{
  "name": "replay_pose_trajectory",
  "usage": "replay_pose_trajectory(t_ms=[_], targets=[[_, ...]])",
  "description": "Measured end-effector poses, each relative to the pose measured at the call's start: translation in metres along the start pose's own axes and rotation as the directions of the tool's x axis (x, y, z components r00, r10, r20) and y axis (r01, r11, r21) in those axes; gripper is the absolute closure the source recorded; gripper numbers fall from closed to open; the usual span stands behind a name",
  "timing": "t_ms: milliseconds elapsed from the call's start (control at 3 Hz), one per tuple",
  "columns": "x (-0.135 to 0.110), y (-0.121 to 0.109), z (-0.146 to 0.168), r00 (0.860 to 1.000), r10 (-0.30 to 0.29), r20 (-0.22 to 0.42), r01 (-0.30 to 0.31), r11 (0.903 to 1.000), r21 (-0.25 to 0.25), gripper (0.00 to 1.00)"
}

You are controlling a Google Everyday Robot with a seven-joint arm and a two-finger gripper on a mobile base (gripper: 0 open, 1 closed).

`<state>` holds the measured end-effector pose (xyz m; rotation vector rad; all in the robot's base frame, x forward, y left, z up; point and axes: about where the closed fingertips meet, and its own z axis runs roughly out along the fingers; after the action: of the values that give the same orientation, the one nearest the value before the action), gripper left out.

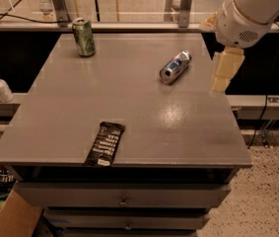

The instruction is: Move redbull can near rxbar chocolate

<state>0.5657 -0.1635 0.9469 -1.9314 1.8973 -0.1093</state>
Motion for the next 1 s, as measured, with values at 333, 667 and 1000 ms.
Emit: replay_pose_trajectory(t_ms=[333,667,1000], targets=[[-0.0049,-0.0485,0.0255,0.988,-0.157,-0.001,0.157,0.9862,0.055,0.00],[-0.0049,-0.0480,0.0257,0.988,-0.154,-0.001,0.154,0.9867,0.054,0.00],[-0.0083,-0.0444,0.0284,0.960,-0.273,-0.066,0.277,0.9578,0.075,0.00]])
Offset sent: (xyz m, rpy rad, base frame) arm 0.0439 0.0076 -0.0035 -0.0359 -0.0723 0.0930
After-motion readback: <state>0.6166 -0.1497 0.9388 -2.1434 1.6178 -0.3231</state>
